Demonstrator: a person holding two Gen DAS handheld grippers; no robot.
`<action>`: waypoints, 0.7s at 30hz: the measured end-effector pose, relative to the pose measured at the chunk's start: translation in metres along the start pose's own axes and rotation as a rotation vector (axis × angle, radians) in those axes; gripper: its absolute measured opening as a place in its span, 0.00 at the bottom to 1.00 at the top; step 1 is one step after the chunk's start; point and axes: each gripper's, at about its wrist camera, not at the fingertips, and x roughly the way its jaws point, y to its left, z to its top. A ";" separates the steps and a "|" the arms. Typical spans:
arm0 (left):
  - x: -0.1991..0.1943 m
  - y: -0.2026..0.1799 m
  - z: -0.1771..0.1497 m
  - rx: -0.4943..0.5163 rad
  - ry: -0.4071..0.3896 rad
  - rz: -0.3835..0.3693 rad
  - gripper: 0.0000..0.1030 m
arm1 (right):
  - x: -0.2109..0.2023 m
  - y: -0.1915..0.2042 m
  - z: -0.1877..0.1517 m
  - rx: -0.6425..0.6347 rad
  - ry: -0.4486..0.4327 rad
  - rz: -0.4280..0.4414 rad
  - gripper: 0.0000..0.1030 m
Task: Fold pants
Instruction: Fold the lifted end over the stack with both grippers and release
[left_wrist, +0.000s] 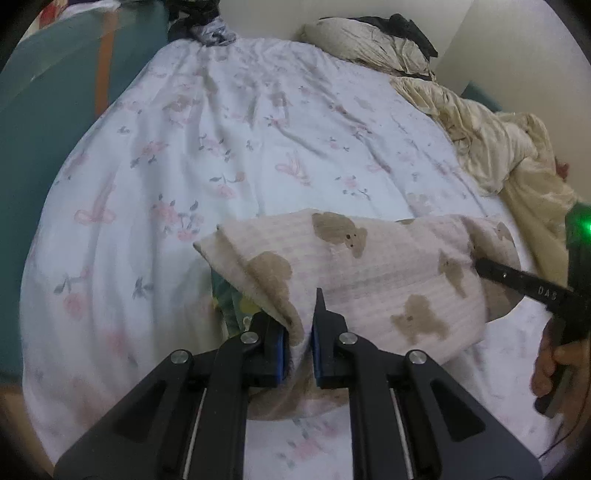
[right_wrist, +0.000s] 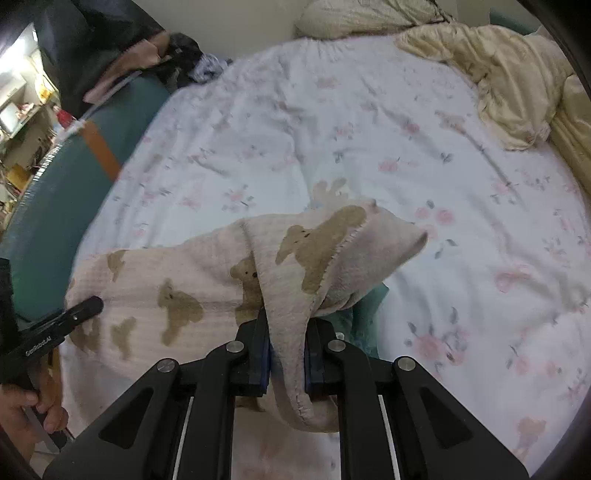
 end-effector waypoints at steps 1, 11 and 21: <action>0.006 -0.001 0.000 0.023 -0.001 0.019 0.13 | 0.003 -0.002 -0.001 0.009 -0.001 0.000 0.16; 0.008 0.037 -0.018 -0.083 -0.009 0.191 0.72 | -0.003 -0.046 -0.008 0.036 0.021 -0.199 0.60; -0.068 0.023 -0.065 -0.092 -0.104 0.215 0.70 | -0.092 -0.035 -0.065 0.066 -0.085 -0.135 0.61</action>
